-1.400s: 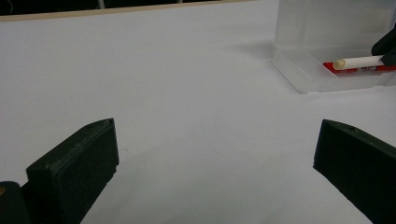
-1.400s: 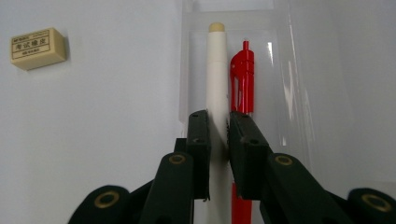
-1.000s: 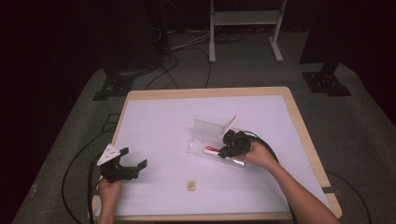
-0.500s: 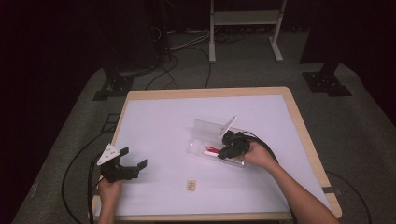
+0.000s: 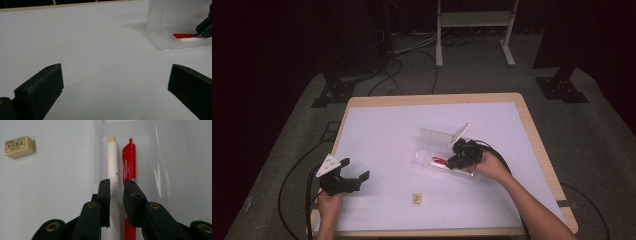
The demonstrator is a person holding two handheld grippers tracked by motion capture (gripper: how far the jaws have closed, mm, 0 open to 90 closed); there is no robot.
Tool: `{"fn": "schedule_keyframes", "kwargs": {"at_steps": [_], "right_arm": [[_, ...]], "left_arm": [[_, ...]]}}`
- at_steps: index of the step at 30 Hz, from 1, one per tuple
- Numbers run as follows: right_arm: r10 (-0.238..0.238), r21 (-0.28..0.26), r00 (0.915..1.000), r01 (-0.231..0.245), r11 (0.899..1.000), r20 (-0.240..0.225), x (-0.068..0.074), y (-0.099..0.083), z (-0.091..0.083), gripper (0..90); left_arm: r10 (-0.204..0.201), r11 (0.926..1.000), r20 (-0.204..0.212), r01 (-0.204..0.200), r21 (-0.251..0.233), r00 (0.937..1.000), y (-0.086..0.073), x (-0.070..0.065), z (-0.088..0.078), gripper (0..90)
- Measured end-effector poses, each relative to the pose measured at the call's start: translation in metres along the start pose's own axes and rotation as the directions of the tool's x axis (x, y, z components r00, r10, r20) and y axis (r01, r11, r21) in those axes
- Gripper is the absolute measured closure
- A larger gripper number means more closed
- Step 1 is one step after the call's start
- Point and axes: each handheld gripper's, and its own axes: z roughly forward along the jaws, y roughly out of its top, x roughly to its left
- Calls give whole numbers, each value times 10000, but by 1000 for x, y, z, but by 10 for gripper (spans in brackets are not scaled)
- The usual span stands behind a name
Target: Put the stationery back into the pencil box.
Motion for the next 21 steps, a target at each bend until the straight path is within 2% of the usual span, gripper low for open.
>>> {"fn": "schedule_keyframes", "kwargs": {"at_steps": [8, 13, 21], "right_arm": [[-202, -327, 9997, 207, 9992, 163, 4, 2, -12, 712], [-133, -747, 9998, 144, 9971, 154, 11, 5, -23, 648], [-282, -1034, 9992, 310, 9942, 291, 21, 9, -29, 560]], "left_arm": [[3, 10000, 23, -3, -9, 10000, 0, 0, 0, 0], [26, 10000, -8, -26, 7, 10000, 0, 0, 0, 0], [53, 10000, -34, -53, 40, 10000, 0, 0, 0, 0]]}}
